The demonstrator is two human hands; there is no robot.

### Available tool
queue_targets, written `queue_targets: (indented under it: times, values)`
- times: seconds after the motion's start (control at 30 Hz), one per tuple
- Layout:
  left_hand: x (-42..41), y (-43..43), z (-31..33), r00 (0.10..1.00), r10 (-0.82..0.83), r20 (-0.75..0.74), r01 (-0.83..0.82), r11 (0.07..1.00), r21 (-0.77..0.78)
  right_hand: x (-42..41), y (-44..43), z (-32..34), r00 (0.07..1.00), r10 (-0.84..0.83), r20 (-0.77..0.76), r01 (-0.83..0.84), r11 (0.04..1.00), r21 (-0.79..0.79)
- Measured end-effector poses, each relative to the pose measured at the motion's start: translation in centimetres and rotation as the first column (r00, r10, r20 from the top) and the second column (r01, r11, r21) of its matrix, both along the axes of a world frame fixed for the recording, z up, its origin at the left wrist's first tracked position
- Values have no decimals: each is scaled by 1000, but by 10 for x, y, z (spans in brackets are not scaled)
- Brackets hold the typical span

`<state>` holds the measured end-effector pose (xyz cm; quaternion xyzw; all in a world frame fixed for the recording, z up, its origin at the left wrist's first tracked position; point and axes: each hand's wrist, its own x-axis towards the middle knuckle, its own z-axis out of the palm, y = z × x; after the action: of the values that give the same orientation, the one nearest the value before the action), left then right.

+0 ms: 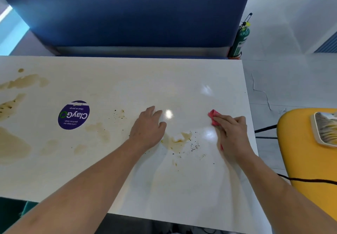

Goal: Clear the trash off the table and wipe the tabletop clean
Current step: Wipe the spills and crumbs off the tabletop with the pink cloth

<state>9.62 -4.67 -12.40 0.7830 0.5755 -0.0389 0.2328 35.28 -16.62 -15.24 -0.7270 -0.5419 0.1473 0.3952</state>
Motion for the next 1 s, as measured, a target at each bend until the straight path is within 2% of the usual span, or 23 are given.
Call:
queue_targets:
  times: [0.1, 0.2, 0.3, 0.43, 0.53, 0.6, 0.7, 0.83, 1.0]
  values:
    - [-1, -17, -3, 999, -21, -48, 22, 1000, 7, 6, -12, -19, 999, -14, 41, 16, 999, -48]
    - [-3, -25, -2, 996, -1, -93, 10, 995, 104, 4, -25, -38, 996, -11, 87, 21, 993, -114]
    - [-2, -28, 1, 993, 18, -114, 1, 987, 159, -15, -42, -44, 997, -53, 57, 64, 978, -201]
    - [2, -37, -2, 993, 32, -113, -22, 995, 93, -46, -53, -33, 994, -46, 97, 60, 987, -150]
    - [5, -38, -2, 989, 17, -145, -8, 998, 64, -37, -49, -27, 986, 4, 169, 11, 996, -86]
    - [4, -34, 1, 985, -7, -173, 14, 999, 37, -30, -49, -29, 983, -65, 173, 79, 994, -77]
    - [1, -29, 4, 980, -26, -196, 30, 999, 21, -46, -61, -31, 973, -199, 115, 210, 974, -89]
    - [4, -24, 7, 975, -39, -220, 41, 999, 4, -71, -69, -33, 977, -105, 184, 128, 985, -117]
    - [2, -24, 4, 970, -61, -236, 60, 998, -11, -65, -26, -25, 976, -167, 137, 194, 957, -214]
